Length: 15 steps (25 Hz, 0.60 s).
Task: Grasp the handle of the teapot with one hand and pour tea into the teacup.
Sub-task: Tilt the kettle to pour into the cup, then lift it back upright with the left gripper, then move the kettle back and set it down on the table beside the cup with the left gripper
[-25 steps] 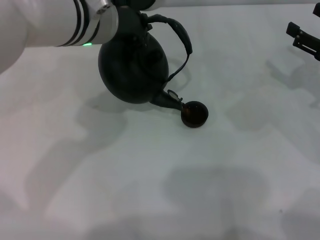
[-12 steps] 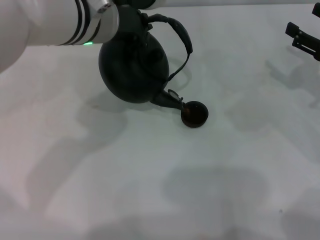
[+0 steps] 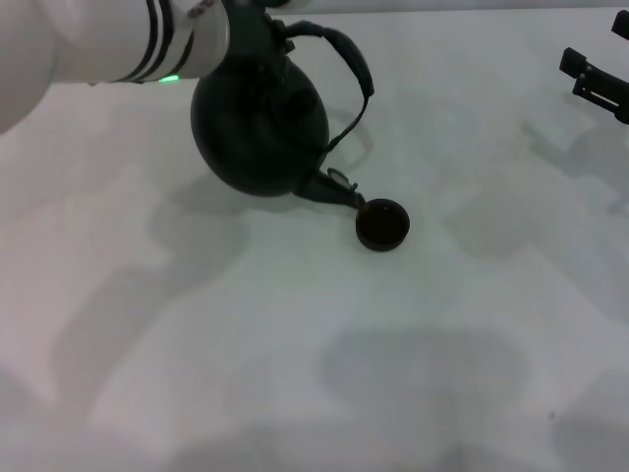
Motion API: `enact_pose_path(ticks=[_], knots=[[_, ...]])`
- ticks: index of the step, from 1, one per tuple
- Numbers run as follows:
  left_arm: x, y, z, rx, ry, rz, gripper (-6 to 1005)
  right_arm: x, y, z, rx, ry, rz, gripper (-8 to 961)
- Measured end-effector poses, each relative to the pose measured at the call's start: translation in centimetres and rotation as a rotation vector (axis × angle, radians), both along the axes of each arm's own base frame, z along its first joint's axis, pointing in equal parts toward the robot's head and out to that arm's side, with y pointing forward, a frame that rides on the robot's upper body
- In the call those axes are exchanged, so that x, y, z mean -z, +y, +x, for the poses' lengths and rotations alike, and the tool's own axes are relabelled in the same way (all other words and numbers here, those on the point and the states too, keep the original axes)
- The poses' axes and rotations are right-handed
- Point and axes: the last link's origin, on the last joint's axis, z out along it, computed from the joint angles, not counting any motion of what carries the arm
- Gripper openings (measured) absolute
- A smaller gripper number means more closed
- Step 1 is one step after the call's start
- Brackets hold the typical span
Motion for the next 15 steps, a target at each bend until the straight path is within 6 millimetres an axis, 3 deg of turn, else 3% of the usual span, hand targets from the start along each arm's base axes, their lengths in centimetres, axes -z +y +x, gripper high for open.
enact_pose_path(ticks=[10,15], knots=[[-0.8,-0.3,1.5,-0.003,-0.128,0.024,128,0.1,0.0,0.0,0.002,-0.001,-0.002,840],[-2.7,-0.6,1.6,-0.035,-0.271,0.043,129,0.0,0.0,0.1,0.003,-0.003,-0.001,841]])
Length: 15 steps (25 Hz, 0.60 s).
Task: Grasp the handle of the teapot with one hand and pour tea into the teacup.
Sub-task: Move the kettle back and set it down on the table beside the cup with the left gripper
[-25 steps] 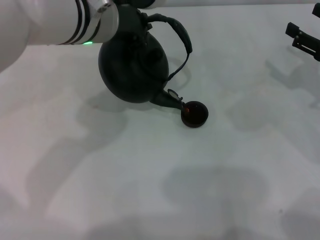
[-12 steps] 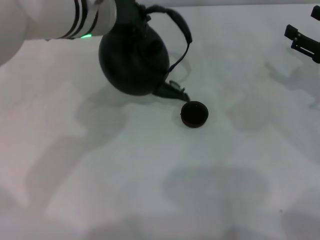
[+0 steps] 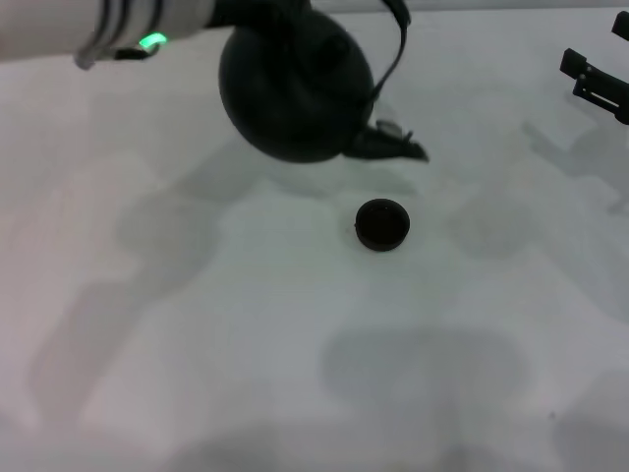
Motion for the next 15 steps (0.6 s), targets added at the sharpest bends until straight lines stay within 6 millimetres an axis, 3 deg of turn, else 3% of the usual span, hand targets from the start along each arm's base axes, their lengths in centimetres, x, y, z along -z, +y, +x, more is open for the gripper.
enact_pose_path(ticks=[8,15], knots=[[-4.4,-1.1,-2.5,0.019,-0.221,0.025,128,0.0,0.0,0.0,0.001,0.001,-0.001,841],[-7.4,-2.2,-6.9,0.002,-0.35,0.059,127,0.1,-0.1,0.1,0.003,0.0,-0.011,841]])
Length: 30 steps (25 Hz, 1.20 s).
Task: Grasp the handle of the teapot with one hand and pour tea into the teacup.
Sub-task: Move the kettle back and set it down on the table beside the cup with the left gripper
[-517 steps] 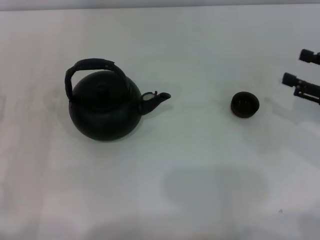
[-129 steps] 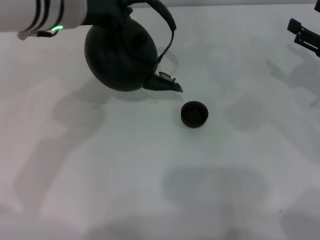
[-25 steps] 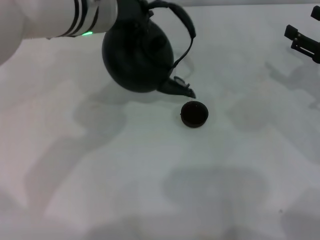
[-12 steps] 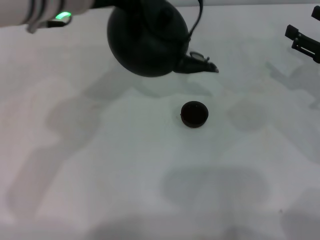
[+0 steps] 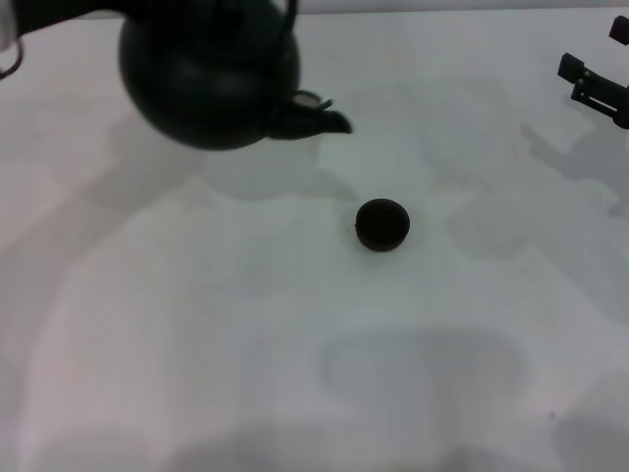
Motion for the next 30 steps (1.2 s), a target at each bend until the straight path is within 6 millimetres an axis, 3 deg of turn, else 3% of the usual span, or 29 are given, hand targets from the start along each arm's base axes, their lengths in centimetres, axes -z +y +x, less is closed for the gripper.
enact_pose_path(ticks=[14,21,30], knots=[[-0.8,-2.9,-9.6,0.083,-0.176,-0.054,126,0.3,-0.6,0.5,0.021,0.017,-0.015,840],[-1.0,-4.2,-12.6,0.091,-0.273,-0.037,123,0.5,-0.8,0.6,0.024,0.012,-0.034,840],[0.5,-4.8,-14.5,0.033,-0.276,-0.03,122,0.6,-0.9,0.5,0.022,0.014,-0.039,841]])
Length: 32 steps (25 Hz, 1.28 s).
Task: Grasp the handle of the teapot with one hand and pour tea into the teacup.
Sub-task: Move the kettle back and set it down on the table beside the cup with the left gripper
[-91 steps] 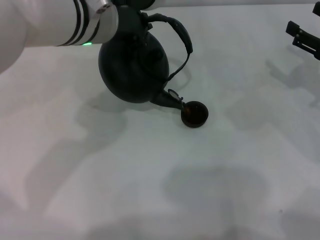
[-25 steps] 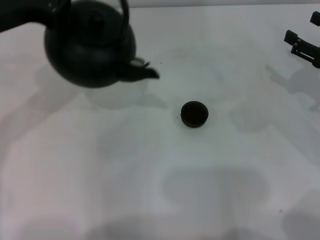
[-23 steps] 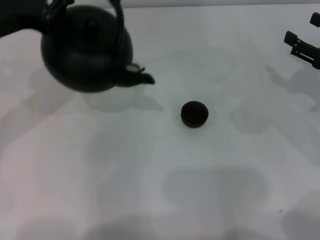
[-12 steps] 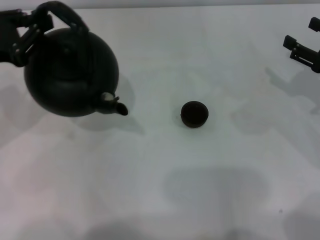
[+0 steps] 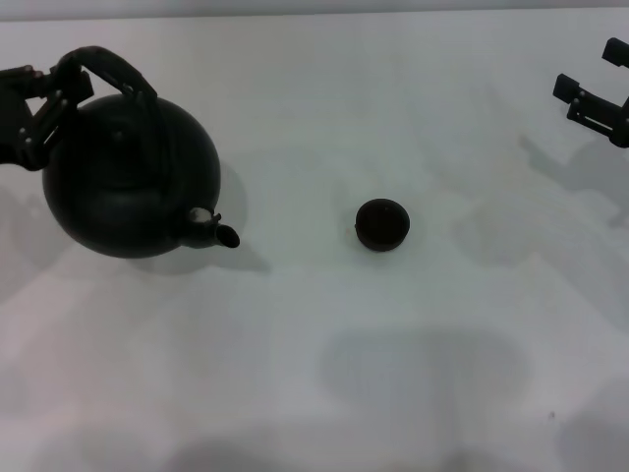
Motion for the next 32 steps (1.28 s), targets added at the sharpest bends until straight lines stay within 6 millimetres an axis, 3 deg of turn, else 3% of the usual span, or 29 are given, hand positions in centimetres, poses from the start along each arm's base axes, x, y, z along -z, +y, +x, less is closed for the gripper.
enact_pose_path(ticks=[16,32], knots=[[1.8,-1.1,-3.5,-0.094,0.017,0.049,120,0.2,-0.3,0.2,0.004,0.001,-0.007,841],[2.8,-1.7,-5.0,-0.133,0.036,0.082,121,0.3,-0.3,0.2,0.003,0.002,-0.009,841]])
